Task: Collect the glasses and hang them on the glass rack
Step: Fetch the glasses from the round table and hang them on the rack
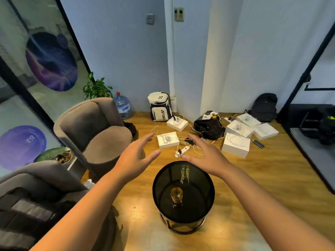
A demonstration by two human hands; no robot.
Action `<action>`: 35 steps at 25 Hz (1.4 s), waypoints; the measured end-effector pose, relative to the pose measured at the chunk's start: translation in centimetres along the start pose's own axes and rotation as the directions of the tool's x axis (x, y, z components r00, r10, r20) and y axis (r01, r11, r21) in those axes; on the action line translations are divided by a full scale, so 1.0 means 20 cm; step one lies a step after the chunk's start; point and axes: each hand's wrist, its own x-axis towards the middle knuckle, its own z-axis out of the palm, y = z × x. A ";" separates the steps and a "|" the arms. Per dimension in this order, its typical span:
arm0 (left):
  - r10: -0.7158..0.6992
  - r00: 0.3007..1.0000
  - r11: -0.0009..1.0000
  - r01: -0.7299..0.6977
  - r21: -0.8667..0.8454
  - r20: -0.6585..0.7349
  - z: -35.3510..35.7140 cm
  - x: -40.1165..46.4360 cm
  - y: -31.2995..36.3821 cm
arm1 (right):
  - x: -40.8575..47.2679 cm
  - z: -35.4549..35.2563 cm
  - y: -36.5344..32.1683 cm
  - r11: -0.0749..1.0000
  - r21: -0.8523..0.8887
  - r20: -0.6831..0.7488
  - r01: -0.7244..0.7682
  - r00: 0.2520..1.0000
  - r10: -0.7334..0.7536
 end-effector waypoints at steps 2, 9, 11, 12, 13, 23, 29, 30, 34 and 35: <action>0.044 0.998 0.999 -0.044 0.003 0.053 0.01 0.14 -0.05 | 0.06 0.02 0.00 0.999 -0.002 -0.024 -0.044 0.999 0.044; 0.242 0.942 0.969 -0.221 -0.114 0.231 -0.04 0.56 -0.22 | 0.13 0.16 -0.11 0.964 0.048 -0.133 -0.260 0.955 0.265; 0.293 0.920 0.954 -0.264 -0.141 0.260 -0.06 0.66 -0.25 | 0.14 0.18 -0.16 0.946 0.078 -0.197 -0.314 0.926 0.323; 0.319 0.908 0.947 -0.292 -0.136 0.272 -0.07 0.70 -0.27 | 0.14 0.19 -0.19 0.940 0.100 -0.225 -0.326 0.913 0.340; 0.345 0.893 0.938 -0.318 -0.139 0.289 -0.08 0.74 -0.29 | 0.14 0.21 -0.21 0.936 0.117 -0.256 -0.333 0.900 0.352; 0.434 0.821 0.899 -0.373 -0.229 0.370 0.22 0.82 -0.61 | 0.16 0.56 -0.08 0.861 0.280 -0.278 -0.424 0.823 0.495; 0.375 0.803 0.925 -0.293 -0.241 0.463 0.59 0.78 -0.87 | 0.18 0.84 0.23 0.801 0.338 -0.141 -0.494 0.815 0.562; 0.367 0.796 0.928 -0.280 -0.244 0.482 0.64 0.78 -0.91 | 0.19 0.88 0.28 0.796 0.340 -0.119 -0.501 0.816 0.565; 0.335 0.779 0.939 -0.227 -0.260 0.530 0.89 0.78 -1.10 | 0.23 1.07 0.48 0.780 0.334 -0.075 -0.529 0.810 0.581; 0.313 0.788 0.941 -0.182 -0.285 0.530 0.96 0.78 -1.15 | 0.25 1.12 0.54 0.776 0.336 -0.066 -0.533 0.809 0.584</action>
